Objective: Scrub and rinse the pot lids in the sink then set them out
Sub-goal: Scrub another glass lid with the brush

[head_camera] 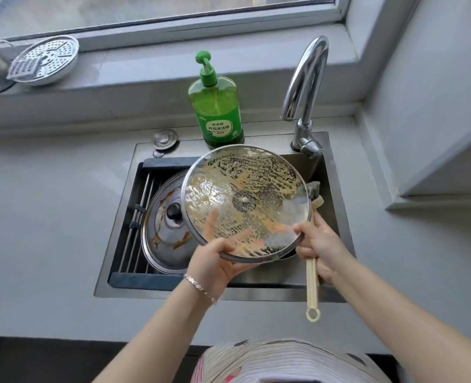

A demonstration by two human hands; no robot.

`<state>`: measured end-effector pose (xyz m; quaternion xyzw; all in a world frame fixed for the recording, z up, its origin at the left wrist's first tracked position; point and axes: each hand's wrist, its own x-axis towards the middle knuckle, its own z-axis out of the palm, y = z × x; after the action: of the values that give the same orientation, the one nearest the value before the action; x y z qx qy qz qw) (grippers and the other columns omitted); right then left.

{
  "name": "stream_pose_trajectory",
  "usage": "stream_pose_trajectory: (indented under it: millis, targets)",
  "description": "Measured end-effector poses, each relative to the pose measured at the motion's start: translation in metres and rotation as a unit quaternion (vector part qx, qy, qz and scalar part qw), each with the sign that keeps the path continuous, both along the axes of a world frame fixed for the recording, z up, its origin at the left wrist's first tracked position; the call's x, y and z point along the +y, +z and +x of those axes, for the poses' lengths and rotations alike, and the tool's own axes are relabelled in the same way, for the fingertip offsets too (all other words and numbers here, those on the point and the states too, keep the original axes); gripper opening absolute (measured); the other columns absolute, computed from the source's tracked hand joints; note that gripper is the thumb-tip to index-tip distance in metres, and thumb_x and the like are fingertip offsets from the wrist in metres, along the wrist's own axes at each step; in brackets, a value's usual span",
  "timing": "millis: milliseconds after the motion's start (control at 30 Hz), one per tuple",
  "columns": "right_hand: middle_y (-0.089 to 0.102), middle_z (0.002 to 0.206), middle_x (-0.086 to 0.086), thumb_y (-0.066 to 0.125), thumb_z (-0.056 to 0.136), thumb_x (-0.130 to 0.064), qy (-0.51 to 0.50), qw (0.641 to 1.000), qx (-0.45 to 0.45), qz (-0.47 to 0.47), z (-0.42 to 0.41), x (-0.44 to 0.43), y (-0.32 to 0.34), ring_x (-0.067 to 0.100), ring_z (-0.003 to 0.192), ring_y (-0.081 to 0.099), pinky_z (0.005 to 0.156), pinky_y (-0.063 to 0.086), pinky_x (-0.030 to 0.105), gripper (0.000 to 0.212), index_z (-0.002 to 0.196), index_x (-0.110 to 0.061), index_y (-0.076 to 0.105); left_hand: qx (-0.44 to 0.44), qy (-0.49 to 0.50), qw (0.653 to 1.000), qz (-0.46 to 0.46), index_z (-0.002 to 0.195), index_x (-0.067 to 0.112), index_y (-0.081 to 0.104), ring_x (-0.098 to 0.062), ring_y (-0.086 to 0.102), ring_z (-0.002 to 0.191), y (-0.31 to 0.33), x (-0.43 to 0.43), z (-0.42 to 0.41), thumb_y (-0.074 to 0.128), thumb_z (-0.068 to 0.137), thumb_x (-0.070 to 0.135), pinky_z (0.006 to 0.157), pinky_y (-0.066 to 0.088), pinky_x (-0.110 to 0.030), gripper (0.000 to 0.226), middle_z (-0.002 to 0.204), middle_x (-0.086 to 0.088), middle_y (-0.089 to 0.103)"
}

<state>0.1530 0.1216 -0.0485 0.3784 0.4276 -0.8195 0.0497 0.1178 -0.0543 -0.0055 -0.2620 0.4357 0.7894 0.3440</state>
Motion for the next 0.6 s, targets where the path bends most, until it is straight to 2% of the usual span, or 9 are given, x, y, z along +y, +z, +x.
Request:
stream_pose_trajectory:
  millis: [33, 100, 167, 267, 300, 333, 400, 500, 600]
  targets:
    - [0.055, 0.076, 0.013, 0.050, 0.089, -0.001, 0.013, 0.999, 0.003, 0.050, -0.001, 0.004, 0.000, 0.000, 0.030, 0.028, 0.029, 0.022, 0.013, 0.031, 0.118, -0.014, 0.052, 0.000, -0.005, 1.000, 0.020, 0.122, 0.011, 0.043, -0.049, 0.059, 0.099, 0.005, 0.000, -0.002, 0.021, 0.084, -0.014, 0.071, 0.052, -0.058, 0.051, 0.113, -0.029, 0.060]
    - [0.062, 0.096, 0.006, 0.055, 0.092, -0.019, 0.037, 0.968, 0.003, 0.250, 0.000, 0.015, 0.003, -0.001, 0.047, 0.047, 0.042, 0.038, 0.017, 0.035, 0.127, -0.021, 0.053, -0.004, -0.021, 0.999, 0.034, 0.097, 0.000, 0.049, -0.053, 0.056, 0.101, 0.014, -0.004, -0.005, 0.019, 0.083, -0.014, 0.070, 0.052, -0.059, 0.036, 0.117, -0.029, 0.054]
    - [0.061, 0.104, -0.005, 0.051, 0.094, -0.027, 0.064, 0.888, 0.023, 0.456, 0.002, 0.031, 0.010, 0.006, 0.079, 0.057, 0.070, 0.047, 0.026, 0.039, 0.134, -0.026, 0.050, 0.011, -0.031, 0.999, 0.022, 0.082, 0.008, 0.049, -0.052, 0.058, 0.094, 0.021, -0.007, -0.006, 0.019, 0.083, -0.015, 0.067, 0.051, -0.059, 0.038, 0.109, -0.028, 0.056]
    - [0.066, 0.107, -0.001, 0.045, 0.096, -0.022, 0.266, 0.730, -0.002, 0.630, 0.002, 0.039, 0.027, 0.021, 0.094, 0.058, 0.075, 0.045, 0.032, 0.037, 0.130, -0.034, 0.052, 0.066, -0.066, 0.995, -0.018, 0.105, 0.017, 0.049, -0.049, 0.065, 0.084, 0.022, -0.011, -0.007, 0.020, 0.081, -0.019, 0.063, 0.053, -0.059, 0.052, 0.106, -0.027, 0.065]
    - [0.067, 0.109, 0.003, 0.044, 0.096, -0.021, 0.333, 0.683, -0.013, 0.650, 0.002, 0.036, 0.033, 0.026, 0.094, 0.059, 0.074, 0.046, 0.034, 0.038, 0.128, -0.038, 0.053, 0.080, -0.079, 0.993, -0.037, 0.116, 0.013, 0.046, -0.048, 0.065, 0.083, 0.019, -0.011, -0.008, 0.022, 0.079, -0.020, 0.061, 0.053, -0.060, 0.055, 0.103, -0.026, 0.067]
    - [0.068, 0.108, 0.004, 0.043, 0.095, -0.020, 0.386, 0.660, -0.005, 0.645, 0.005, 0.028, 0.038, 0.026, 0.092, 0.060, 0.072, 0.047, 0.035, 0.040, 0.127, -0.042, 0.053, 0.089, -0.087, 0.991, -0.054, 0.124, 0.007, 0.042, -0.047, 0.066, 0.082, 0.016, -0.010, -0.009, 0.023, 0.078, -0.021, 0.058, 0.053, -0.059, 0.057, 0.101, -0.024, 0.068]
    - [0.070, 0.104, -0.001, 0.045, 0.094, -0.018, 0.460, 0.669, 0.058, 0.581, 0.015, 0.007, 0.048, 0.016, 0.079, 0.062, 0.070, 0.049, 0.029, 0.041, 0.124, -0.043, 0.054, 0.102, -0.097, 0.987, -0.076, 0.129, 0.002, 0.040, -0.046, 0.066, 0.082, 0.013, -0.007, -0.009, 0.029, 0.072, -0.021, 0.051, 0.055, -0.053, 0.063, 0.108, -0.027, 0.065]
    - [0.067, 0.112, -0.011, 0.053, 0.093, -0.024, 0.484, 0.748, 0.103, 0.442, 0.018, 0.003, 0.055, 0.003, 0.090, 0.063, 0.085, 0.050, 0.022, 0.029, 0.116, -0.040, 0.062, 0.122, -0.097, 0.984, -0.083, 0.122, 0.008, 0.049, -0.045, 0.063, 0.088, 0.012, -0.005, -0.009, 0.026, 0.073, -0.024, 0.047, 0.056, -0.044, 0.063, 0.115, -0.029, 0.060]
    - [0.064, 0.120, -0.008, 0.053, 0.092, -0.031, 0.438, 0.746, 0.012, 0.502, 0.000, 0.038, 0.046, 0.010, 0.106, 0.060, 0.095, 0.045, 0.028, 0.025, 0.113, -0.040, 0.064, 0.139, -0.111, 0.981, -0.077, 0.110, 0.021, 0.051, -0.044, 0.065, 0.091, 0.014, -0.006, -0.006, 0.023, 0.078, -0.025, 0.050, 0.057, -0.043, 0.062, 0.108, -0.021, 0.066]
